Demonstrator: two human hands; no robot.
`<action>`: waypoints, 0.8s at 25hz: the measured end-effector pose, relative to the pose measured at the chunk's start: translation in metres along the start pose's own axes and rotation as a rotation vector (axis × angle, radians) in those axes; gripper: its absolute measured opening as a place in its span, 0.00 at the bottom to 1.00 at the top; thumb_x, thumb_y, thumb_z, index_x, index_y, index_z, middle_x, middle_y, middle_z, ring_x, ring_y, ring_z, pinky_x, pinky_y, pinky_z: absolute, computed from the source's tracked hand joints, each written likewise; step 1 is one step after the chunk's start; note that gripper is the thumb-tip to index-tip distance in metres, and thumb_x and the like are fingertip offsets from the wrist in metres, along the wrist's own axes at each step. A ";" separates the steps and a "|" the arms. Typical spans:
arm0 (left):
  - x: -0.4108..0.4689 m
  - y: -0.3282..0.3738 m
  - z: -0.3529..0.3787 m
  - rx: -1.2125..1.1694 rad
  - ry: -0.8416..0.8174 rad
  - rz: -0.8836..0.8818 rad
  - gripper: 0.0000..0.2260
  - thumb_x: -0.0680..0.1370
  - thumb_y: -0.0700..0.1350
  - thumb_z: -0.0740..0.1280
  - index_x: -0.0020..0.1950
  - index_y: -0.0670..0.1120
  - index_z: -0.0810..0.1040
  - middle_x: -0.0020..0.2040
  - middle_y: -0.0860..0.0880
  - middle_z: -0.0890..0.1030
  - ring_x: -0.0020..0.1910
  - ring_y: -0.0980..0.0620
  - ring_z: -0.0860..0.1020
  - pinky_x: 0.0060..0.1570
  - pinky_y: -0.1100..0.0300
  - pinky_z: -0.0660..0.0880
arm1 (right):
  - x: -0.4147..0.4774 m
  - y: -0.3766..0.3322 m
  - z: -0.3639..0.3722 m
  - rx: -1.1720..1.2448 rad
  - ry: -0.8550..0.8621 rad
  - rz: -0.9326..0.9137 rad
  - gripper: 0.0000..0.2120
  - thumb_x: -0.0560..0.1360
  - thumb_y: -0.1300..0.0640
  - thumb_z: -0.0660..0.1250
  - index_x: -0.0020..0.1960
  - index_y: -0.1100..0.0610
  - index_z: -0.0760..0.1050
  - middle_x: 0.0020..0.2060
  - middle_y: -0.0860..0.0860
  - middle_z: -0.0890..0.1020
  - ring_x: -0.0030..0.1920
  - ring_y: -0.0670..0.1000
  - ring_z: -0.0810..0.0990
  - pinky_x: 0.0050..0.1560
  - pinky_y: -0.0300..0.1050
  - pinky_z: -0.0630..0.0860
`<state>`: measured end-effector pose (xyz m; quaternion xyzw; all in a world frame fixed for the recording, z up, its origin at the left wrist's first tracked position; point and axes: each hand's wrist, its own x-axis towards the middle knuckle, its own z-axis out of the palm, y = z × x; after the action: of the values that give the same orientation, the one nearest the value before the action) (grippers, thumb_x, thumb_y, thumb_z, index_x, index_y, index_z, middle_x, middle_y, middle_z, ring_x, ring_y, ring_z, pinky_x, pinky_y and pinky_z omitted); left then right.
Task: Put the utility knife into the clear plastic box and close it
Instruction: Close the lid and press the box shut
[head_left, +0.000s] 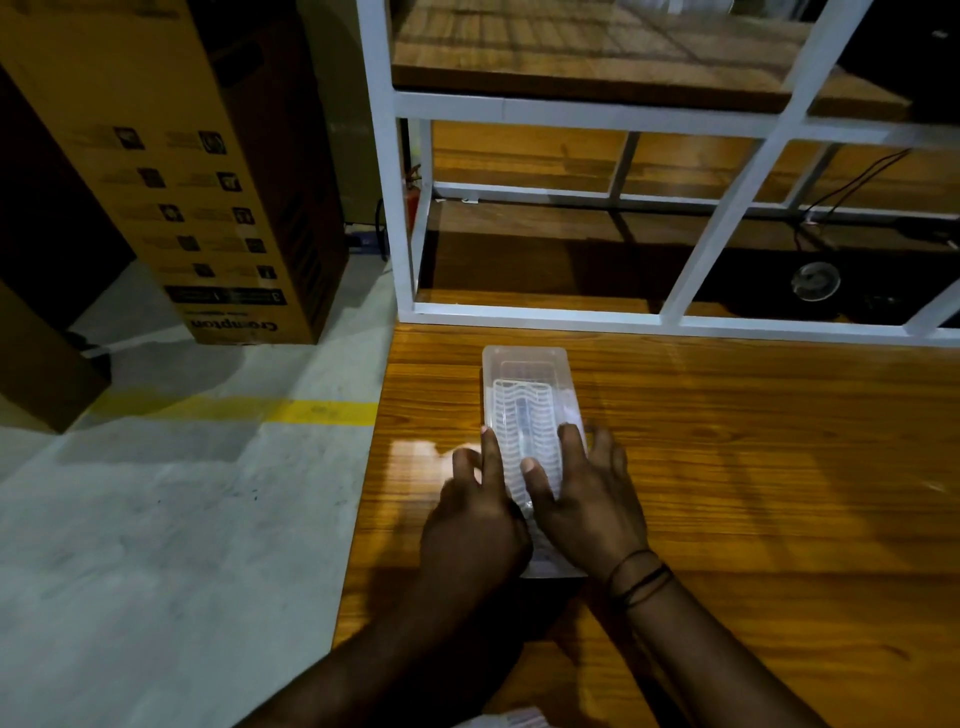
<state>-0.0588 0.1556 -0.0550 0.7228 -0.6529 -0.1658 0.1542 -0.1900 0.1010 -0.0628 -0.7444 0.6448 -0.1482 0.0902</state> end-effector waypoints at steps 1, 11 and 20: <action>0.006 -0.001 -0.002 0.027 0.033 0.017 0.37 0.77 0.59 0.48 0.84 0.45 0.50 0.80 0.41 0.62 0.67 0.39 0.75 0.58 0.50 0.77 | 0.010 -0.001 0.002 -0.006 0.005 -0.009 0.31 0.77 0.36 0.54 0.73 0.54 0.61 0.74 0.59 0.64 0.74 0.63 0.63 0.67 0.57 0.70; 0.079 -0.007 0.002 0.110 0.075 0.028 0.32 0.81 0.56 0.40 0.82 0.42 0.56 0.85 0.43 0.48 0.83 0.37 0.45 0.79 0.38 0.56 | 0.070 -0.011 0.006 -0.074 -0.002 -0.090 0.29 0.79 0.42 0.55 0.74 0.59 0.63 0.72 0.61 0.66 0.73 0.63 0.65 0.70 0.56 0.67; 0.102 -0.016 -0.007 0.190 0.101 0.150 0.27 0.83 0.55 0.50 0.79 0.43 0.62 0.82 0.42 0.60 0.83 0.35 0.46 0.80 0.35 0.46 | 0.087 -0.012 0.002 -0.094 -0.022 -0.155 0.23 0.79 0.44 0.58 0.66 0.59 0.67 0.65 0.60 0.70 0.66 0.62 0.71 0.65 0.56 0.71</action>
<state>-0.0317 0.0558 -0.0594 0.6908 -0.7092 -0.0549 0.1296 -0.1672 0.0166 -0.0521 -0.7971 0.5904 -0.1163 0.0506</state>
